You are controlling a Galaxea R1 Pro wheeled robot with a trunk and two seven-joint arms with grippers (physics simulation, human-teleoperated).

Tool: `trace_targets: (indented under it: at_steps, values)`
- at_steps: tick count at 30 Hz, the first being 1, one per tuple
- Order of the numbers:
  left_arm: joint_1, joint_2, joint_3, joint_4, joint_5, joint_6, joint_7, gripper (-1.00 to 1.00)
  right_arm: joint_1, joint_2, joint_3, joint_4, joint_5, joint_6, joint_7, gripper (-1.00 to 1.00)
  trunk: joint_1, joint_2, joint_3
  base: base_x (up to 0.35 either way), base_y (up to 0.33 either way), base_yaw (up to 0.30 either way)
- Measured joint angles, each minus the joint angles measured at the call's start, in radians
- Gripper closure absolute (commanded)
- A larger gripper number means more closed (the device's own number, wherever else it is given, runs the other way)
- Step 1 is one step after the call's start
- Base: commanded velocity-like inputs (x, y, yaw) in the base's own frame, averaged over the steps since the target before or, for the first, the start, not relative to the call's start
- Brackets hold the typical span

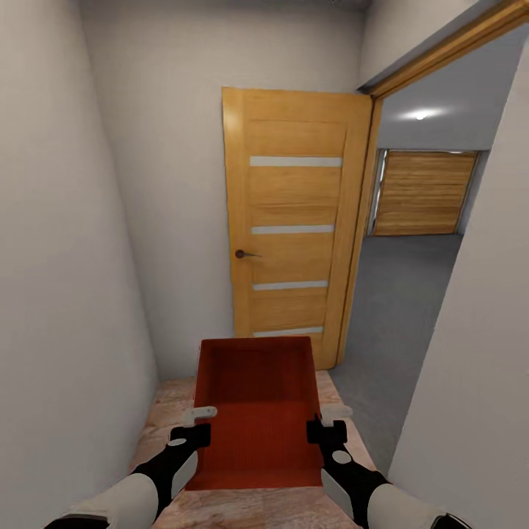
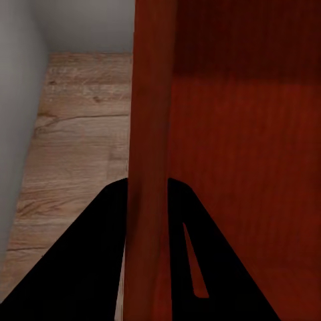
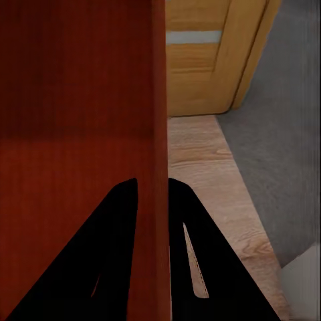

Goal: Move the two storage containers from the living room to the garage. In the garage, place one container on the floor and stack the other container on top of it (either order is fine).

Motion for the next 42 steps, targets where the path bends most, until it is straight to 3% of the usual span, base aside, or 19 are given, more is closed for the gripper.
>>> trace_targets:
  at_steps: [13, 21, 42]
  values:
    - [0.000, 0.000, 0.001, -0.001, -0.002, 0.002, 0.000, 1.00, 0.000, 0.000, 0.002, 0.000, -0.003, 0.000, 0.000, 1.00, 0.000, 0.000, 0.000, 0.008, 0.004, -0.275]
    - [0.000, -0.001, 0.002, -0.002, -0.005, 0.006, 0.001, 1.00, 0.001, 0.000, 0.006, 0.001, -0.012, 0.000, 0.001, 1.00, 0.000, 0.000, 0.000, 0.208, 0.182, -0.268]
    - [0.001, -0.001, 0.002, -0.002, -0.006, 0.006, 0.001, 1.00, 0.000, 0.000, 0.010, 0.003, -0.017, -0.001, 0.001, 1.00, 0.000, 0.000, 0.000, 0.255, 0.218, -0.020]
